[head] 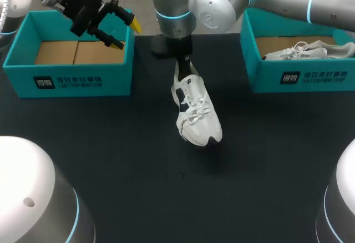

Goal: Take the shoe out of the shoebox, open the shoe tongue, remove and reinsert the insole, then place the shoe into the shoebox

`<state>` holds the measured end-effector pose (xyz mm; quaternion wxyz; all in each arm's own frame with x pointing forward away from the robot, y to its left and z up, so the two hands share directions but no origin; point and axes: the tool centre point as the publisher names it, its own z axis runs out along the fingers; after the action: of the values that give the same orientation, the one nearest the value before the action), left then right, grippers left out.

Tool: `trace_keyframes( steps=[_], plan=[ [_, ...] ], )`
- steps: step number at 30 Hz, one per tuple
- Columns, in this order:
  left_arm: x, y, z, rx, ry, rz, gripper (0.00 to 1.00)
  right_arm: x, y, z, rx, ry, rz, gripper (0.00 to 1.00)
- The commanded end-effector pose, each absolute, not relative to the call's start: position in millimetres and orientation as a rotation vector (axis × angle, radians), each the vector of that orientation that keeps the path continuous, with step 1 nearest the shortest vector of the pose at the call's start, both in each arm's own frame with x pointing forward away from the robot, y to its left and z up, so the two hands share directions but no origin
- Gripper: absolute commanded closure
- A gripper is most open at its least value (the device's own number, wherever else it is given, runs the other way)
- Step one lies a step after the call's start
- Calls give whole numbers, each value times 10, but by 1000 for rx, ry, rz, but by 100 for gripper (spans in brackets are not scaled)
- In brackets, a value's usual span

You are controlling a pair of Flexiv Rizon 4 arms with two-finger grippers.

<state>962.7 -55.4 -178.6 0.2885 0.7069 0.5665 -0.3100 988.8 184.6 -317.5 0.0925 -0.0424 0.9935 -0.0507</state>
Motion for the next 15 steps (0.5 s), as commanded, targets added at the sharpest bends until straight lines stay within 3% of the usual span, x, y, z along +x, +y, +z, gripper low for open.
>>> trace_keyframes(
  steps=[1,15],
  plan=[
    [9624,-554,-1788,1889,1513,-825,0,9797,1692,-2529,-148,2939,-129,100],
    [9624,-554,-1788,1889,1513,-825,0,9995,1696,-1668,-187,2897,-178,100]
  ],
)
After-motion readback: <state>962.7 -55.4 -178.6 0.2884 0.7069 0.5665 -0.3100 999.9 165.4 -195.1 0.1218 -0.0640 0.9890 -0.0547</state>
